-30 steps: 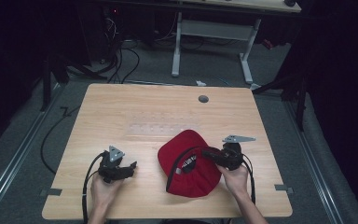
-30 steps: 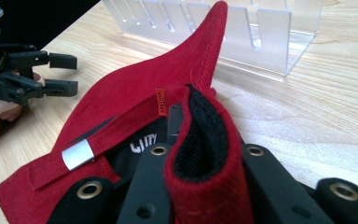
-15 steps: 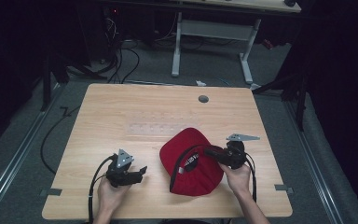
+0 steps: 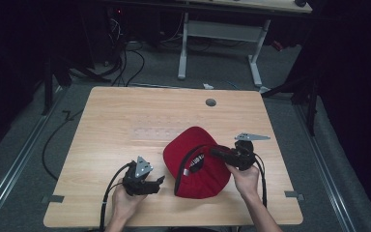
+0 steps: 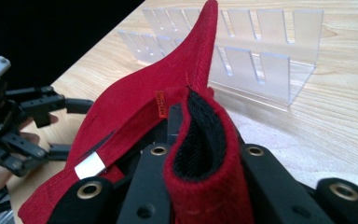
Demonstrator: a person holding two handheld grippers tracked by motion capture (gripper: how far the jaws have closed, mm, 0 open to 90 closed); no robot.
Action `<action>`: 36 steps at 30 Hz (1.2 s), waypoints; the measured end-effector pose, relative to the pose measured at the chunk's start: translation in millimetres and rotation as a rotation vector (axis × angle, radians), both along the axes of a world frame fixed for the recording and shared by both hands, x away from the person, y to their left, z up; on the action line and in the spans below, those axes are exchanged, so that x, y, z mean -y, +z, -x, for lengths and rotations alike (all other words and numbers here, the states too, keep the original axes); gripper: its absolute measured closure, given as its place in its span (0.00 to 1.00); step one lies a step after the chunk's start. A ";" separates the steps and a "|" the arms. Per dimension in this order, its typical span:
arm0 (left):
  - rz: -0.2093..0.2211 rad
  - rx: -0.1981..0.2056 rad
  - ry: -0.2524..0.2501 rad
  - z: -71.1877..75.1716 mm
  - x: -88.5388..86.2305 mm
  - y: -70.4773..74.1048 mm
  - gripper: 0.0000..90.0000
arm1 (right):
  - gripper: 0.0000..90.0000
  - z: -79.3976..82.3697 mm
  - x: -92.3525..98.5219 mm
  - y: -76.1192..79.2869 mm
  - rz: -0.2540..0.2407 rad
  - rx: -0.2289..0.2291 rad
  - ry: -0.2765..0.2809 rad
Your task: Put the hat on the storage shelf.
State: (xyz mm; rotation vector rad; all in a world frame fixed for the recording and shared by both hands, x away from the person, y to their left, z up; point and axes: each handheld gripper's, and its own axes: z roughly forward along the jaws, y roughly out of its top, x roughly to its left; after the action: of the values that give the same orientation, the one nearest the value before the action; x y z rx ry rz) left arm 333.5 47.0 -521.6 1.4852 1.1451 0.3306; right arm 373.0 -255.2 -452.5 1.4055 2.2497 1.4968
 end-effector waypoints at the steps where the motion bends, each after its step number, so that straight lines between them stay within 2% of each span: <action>1: 0.000 0.000 -0.007 0.1 3.0 -0.1 0.28 | 0.91 -0.3 -0.3 0.5 -0.005 -0.001 0.001; 9: 0.004 0.015 -0.049 2.2 21.6 4.3 0.28 | 0.91 -2.2 -4.7 6.2 -0.028 -0.001 -0.004; 14: 0.010 0.037 -0.047 3.2 28.8 8.2 0.25 | 0.91 -3.4 -6.8 7.7 -0.038 0.002 -0.006; 18: -0.004 0.076 -0.034 5.6 30.9 11.1 0.25 | 0.91 -3.9 -6.8 7.0 -0.031 -0.004 -0.013; 28: -0.091 0.187 -0.037 13.0 32.8 15.7 0.21 | 0.91 -4.7 -8.6 1.0 0.039 -0.045 -0.020; 36: -0.152 0.236 -0.067 13.3 34.7 17.6 0.20 | 0.91 -4.7 -10.0 -1.7 0.048 -0.084 -0.013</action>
State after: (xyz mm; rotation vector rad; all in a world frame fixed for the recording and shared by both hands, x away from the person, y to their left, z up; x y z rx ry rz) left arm 320.1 12.3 -504.0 1.5667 0.8967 0.5418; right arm 377.7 -245.2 -454.2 1.4931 2.3041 1.3954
